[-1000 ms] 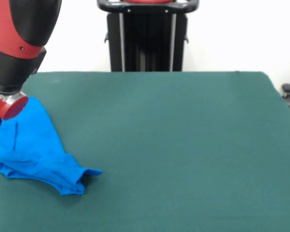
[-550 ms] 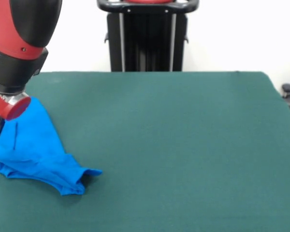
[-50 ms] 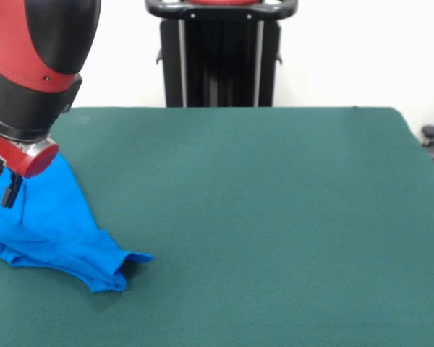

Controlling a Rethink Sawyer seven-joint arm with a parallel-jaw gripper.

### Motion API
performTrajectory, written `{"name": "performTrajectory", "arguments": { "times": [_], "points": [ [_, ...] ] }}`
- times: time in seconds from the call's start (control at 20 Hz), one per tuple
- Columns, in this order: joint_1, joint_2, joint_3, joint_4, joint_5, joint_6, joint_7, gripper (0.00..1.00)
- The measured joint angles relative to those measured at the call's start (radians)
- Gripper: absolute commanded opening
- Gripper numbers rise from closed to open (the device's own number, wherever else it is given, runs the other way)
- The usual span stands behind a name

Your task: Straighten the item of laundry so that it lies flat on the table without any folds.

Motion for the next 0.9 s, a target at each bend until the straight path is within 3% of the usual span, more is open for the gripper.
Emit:
{"name": "performTrajectory", "arguments": {
  "times": [0.9],
  "points": [
    [0.042, 0.0, 0.0, 0.008, 0.006, 0.0, 0.0, 1.0]
  ]
}}
